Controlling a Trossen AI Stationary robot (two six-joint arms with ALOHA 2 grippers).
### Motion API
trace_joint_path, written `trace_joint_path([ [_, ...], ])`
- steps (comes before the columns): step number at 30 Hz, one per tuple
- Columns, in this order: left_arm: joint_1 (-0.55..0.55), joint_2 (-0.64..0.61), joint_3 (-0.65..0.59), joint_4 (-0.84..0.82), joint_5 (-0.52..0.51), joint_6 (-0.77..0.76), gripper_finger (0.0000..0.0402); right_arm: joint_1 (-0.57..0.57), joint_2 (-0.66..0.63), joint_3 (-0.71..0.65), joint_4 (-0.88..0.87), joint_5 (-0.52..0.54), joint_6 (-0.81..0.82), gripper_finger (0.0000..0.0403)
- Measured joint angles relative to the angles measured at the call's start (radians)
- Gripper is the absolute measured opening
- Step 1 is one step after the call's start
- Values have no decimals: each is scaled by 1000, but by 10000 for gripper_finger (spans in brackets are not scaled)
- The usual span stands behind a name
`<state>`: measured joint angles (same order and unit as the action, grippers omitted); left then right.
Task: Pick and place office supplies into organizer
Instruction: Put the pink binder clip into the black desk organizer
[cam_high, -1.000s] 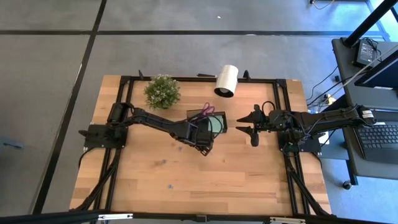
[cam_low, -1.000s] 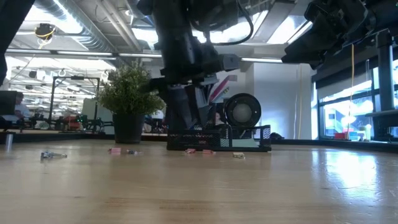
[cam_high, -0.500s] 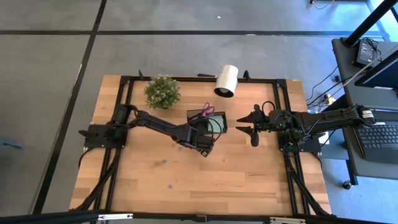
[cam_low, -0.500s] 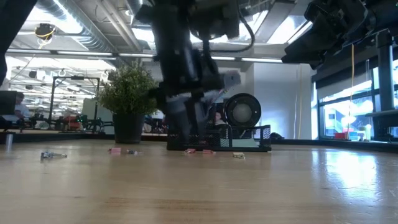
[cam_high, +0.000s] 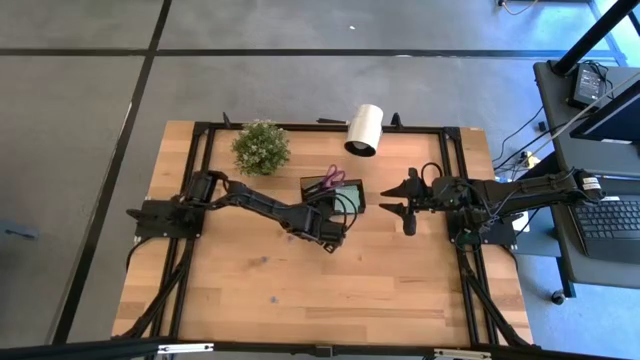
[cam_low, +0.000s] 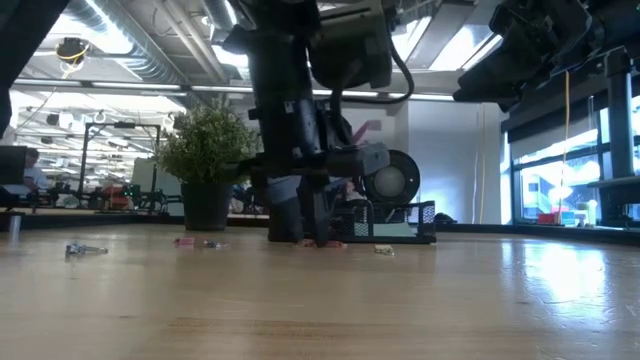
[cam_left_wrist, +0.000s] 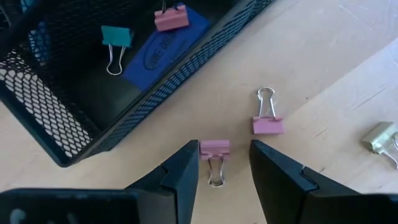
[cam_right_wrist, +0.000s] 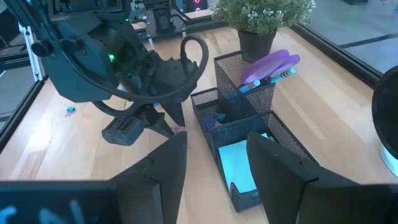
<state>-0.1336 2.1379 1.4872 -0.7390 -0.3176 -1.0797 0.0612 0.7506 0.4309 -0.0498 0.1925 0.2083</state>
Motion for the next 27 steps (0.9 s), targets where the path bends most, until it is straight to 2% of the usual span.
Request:
trace_joint_path([
  [9,1,22,0,1,4,-9,134,0,0,0,0,0,0,171],
  [21,1,23,-2,13,-19,23,77,0,0,0,0,0,-4,171],
  [27,-3,24,-3,15,-32,76,67,0,0,0,0,0,-6,171],
])
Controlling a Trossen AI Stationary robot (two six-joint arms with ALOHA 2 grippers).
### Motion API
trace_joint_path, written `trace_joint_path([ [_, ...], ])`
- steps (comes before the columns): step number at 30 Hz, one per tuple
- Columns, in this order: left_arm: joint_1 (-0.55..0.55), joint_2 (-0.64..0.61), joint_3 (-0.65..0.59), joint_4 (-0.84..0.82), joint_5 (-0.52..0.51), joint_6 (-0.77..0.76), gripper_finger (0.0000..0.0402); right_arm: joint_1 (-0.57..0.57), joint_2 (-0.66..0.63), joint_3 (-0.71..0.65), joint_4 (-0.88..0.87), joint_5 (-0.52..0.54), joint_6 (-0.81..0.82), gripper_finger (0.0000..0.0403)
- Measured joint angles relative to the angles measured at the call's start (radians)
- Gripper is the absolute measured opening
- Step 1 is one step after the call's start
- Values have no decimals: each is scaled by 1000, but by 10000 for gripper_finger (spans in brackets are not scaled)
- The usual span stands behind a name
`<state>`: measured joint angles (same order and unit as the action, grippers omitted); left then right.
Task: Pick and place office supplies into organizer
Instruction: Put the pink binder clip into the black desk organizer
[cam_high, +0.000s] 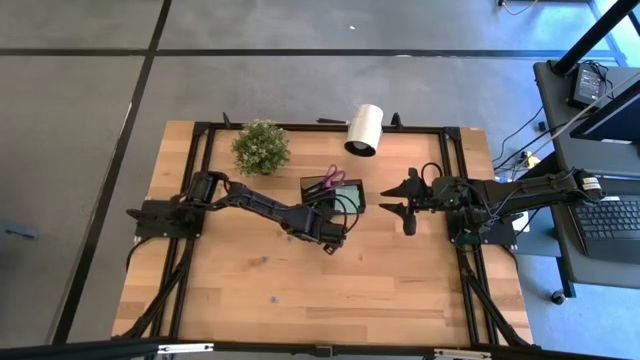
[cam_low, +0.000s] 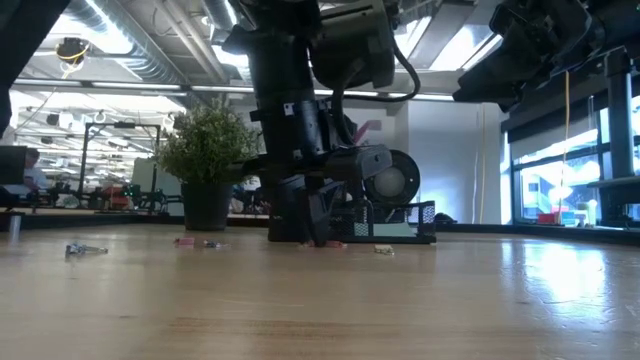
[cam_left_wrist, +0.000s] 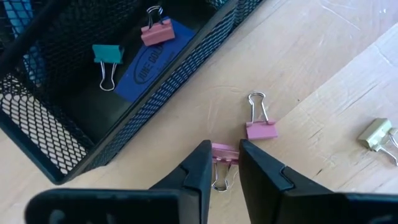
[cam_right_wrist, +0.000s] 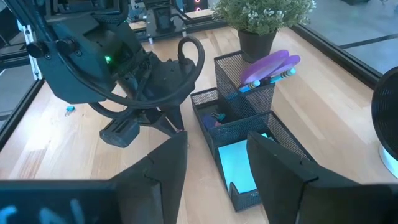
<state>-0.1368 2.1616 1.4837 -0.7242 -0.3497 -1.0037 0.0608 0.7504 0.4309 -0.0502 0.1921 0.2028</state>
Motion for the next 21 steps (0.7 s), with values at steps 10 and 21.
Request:
trace_joint_path([
  [10,3,-18,54,-51,27,39,65,0,0,0,0,0,-1,171],
  [21,10,-50,100,-70,2,72,64,0,0,0,-3,0,1,171],
])
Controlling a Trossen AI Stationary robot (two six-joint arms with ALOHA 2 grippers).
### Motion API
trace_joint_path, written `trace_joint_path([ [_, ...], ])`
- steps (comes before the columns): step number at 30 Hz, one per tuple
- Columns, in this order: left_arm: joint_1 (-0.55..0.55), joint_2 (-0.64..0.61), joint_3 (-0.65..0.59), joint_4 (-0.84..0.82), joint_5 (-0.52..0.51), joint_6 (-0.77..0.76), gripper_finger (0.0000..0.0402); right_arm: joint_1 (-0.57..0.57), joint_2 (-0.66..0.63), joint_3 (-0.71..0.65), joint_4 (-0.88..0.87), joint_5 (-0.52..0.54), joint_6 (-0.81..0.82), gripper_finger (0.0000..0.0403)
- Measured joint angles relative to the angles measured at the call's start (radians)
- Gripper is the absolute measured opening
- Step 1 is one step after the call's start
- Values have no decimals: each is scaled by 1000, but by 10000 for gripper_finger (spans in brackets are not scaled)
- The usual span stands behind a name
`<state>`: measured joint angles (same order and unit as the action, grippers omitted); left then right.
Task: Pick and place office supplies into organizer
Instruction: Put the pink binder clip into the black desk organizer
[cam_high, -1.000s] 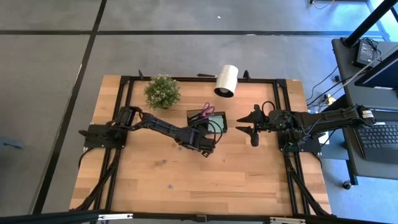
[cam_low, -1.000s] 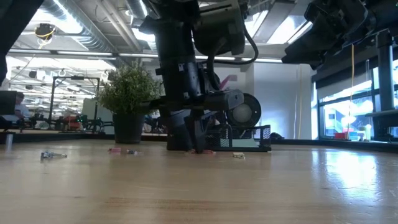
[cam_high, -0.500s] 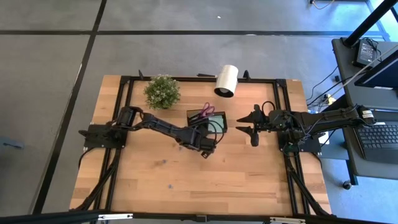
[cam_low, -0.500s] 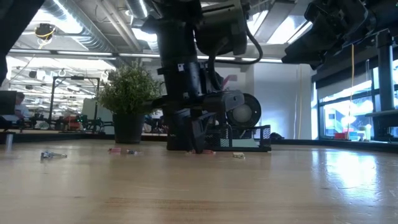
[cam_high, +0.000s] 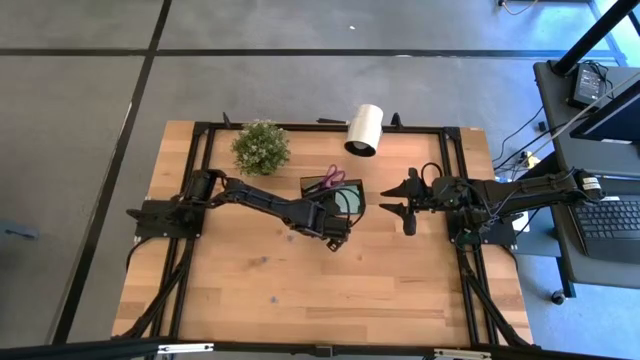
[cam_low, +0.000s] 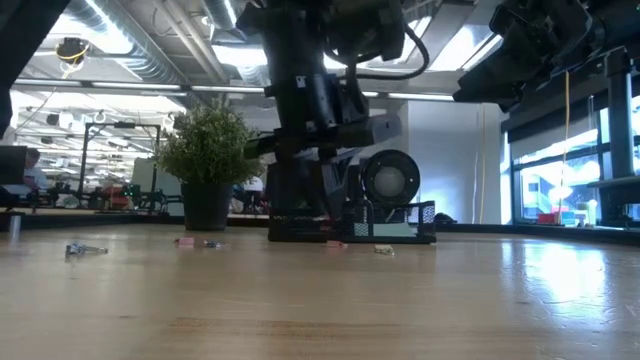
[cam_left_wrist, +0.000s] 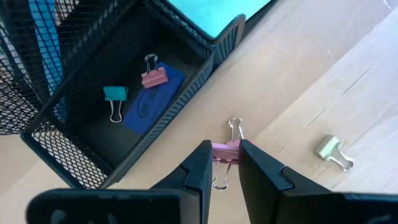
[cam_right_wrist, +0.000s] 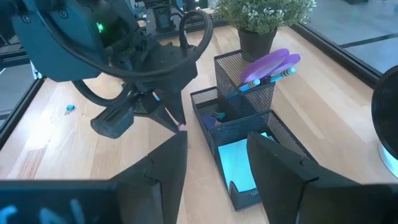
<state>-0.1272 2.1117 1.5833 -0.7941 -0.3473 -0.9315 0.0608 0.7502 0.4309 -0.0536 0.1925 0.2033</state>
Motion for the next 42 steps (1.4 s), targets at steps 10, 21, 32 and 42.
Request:
trace_joint_path([
  [10,5,-1,0,-4,-25,7,64,0,0,0,-1,0,-3,171],
  [21,39,-13,0,5,-46,48,64,0,0,0,-1,0,-3,171],
  [32,47,-88,2,7,-203,87,64,0,0,0,-4,0,-1,171],
  [42,61,-79,-6,-10,-185,94,64,0,0,0,-4,0,1,171],
])
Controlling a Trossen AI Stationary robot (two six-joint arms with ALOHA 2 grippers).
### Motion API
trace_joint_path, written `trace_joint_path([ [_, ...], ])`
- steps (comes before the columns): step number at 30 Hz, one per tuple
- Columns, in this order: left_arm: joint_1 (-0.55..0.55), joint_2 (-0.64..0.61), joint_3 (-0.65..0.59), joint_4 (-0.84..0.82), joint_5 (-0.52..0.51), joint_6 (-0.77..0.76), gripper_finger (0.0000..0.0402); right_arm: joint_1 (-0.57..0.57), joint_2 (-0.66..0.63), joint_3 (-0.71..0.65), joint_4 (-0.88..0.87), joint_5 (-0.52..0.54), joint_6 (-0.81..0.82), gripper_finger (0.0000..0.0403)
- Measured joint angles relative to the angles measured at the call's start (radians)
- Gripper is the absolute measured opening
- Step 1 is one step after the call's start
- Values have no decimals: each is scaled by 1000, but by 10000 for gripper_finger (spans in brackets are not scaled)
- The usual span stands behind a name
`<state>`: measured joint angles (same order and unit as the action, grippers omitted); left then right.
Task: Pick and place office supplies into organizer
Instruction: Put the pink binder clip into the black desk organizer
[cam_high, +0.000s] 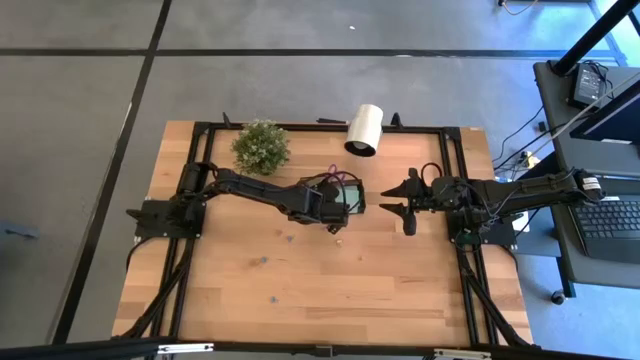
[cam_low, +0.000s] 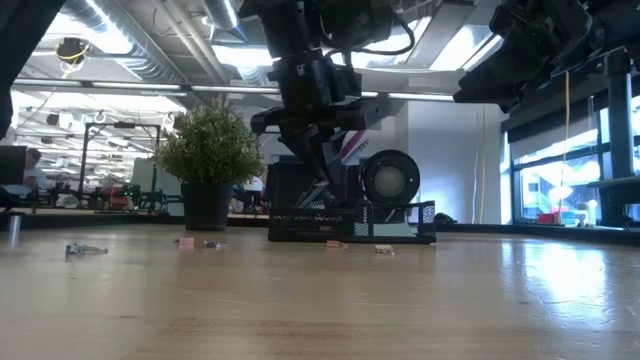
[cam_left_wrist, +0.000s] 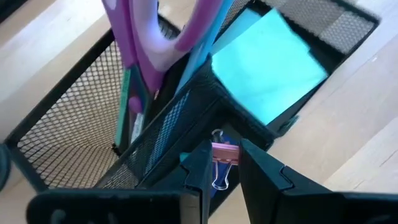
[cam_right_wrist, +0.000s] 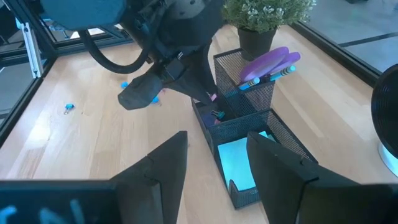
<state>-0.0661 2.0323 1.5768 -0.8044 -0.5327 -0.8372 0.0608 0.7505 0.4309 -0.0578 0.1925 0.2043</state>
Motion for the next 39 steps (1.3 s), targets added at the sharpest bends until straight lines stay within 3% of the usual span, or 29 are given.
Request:
trace_joint_path([
  [20,27,50,0,-34,-10,34,66,0,0,0,-2,0,2,171],
  [39,44,56,0,-33,162,20,122,0,0,0,-7,0,4,171],
])
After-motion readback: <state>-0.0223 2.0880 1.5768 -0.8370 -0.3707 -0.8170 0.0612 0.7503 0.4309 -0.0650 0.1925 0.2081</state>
